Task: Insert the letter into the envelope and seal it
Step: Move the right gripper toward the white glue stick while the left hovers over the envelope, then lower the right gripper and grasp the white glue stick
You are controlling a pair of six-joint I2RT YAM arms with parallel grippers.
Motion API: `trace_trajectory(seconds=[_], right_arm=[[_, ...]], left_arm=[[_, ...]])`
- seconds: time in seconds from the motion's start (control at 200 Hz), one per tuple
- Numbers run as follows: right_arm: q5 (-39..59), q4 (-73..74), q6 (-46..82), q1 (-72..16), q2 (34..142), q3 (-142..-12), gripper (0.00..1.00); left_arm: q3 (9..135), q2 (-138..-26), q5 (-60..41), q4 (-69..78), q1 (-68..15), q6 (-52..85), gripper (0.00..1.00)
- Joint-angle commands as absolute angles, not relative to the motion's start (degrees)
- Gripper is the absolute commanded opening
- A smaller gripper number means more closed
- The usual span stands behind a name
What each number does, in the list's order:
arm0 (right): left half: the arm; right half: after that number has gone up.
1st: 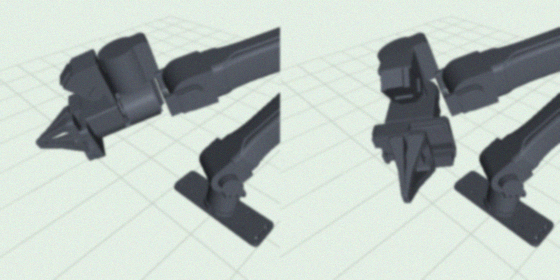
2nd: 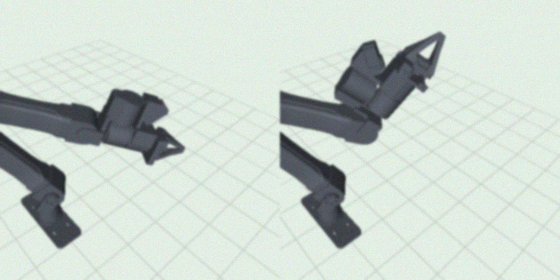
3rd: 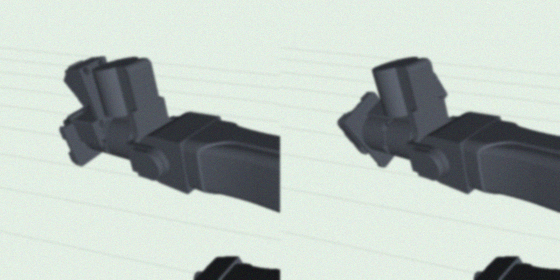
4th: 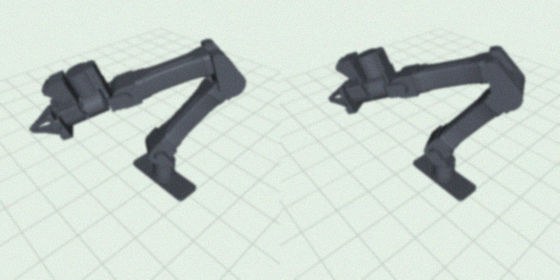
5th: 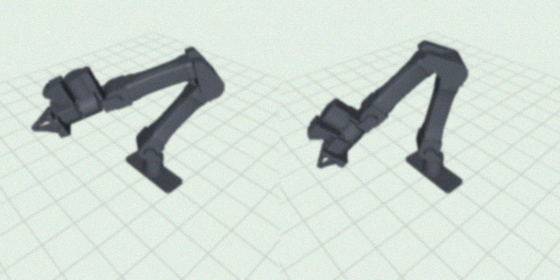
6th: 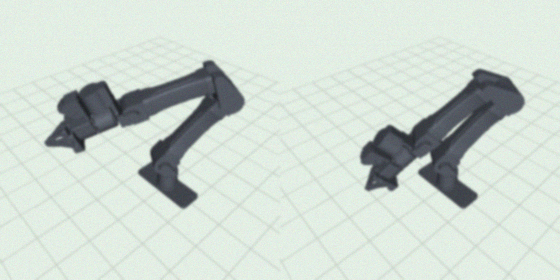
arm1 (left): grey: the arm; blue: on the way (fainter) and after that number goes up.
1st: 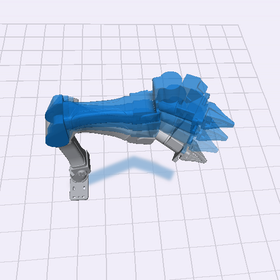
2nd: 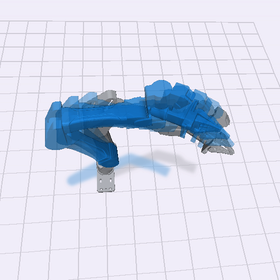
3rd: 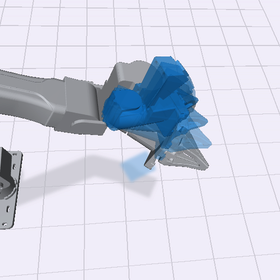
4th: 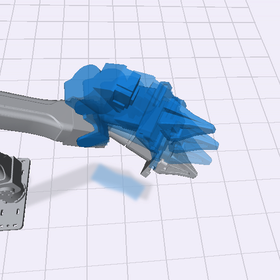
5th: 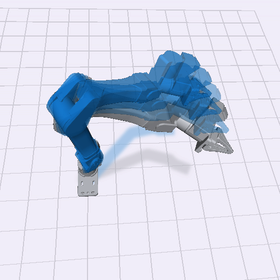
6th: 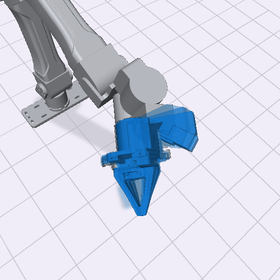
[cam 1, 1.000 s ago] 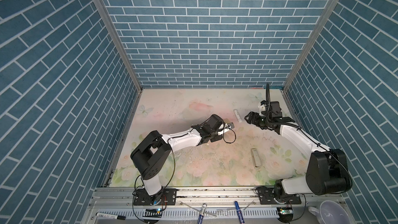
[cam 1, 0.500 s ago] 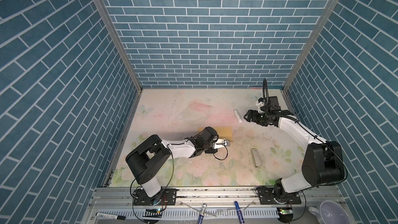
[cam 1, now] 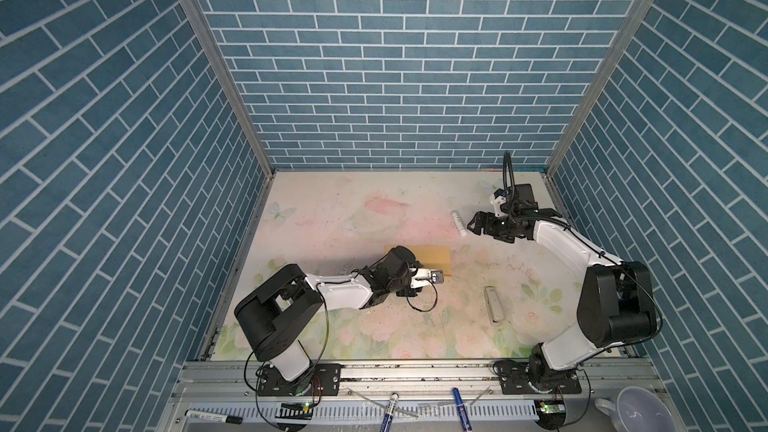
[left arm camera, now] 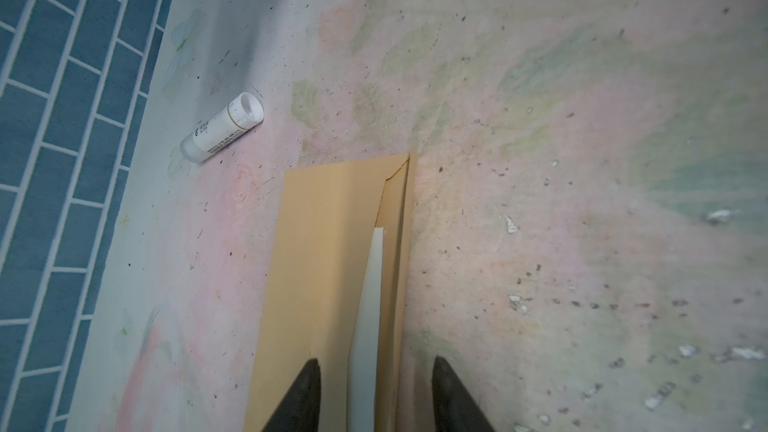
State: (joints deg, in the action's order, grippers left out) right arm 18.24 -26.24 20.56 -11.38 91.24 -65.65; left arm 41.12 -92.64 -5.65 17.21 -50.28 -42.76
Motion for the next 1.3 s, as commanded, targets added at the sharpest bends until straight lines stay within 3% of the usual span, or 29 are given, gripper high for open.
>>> trace_trajectory(seconds=[0.0, 0.31, 0.515, 1.01, 1.295], right_arm=[[15.98, -28.51, 17.10, -12.42, 93.38, -71.33, 0.89], [3.11, -40.90, 9.20, -18.67, 106.36, -89.78, 0.85], [0.04, -46.70, 7.74, -20.80, 115.66, -101.17, 0.82], [-0.54, -53.69, 7.12, -21.45, 130.57, -114.54, 0.64], [-0.59, -55.37, 7.08, -21.67, 134.90, -117.81, 0.47]], left_arm=[[42.27, -89.32, -5.30, 16.77, -50.55, -37.24, 0.51], [41.34, -79.51, 0.45, 18.75, -50.02, -20.00, 0.82], [40.17, -73.94, 1.29, 19.03, -46.72, -8.79, 1.00], [37.96, -71.69, -0.15, 20.61, -43.15, -0.18, 1.00], [37.97, -72.29, -0.45, 21.11, -43.11, -0.26, 1.00]])
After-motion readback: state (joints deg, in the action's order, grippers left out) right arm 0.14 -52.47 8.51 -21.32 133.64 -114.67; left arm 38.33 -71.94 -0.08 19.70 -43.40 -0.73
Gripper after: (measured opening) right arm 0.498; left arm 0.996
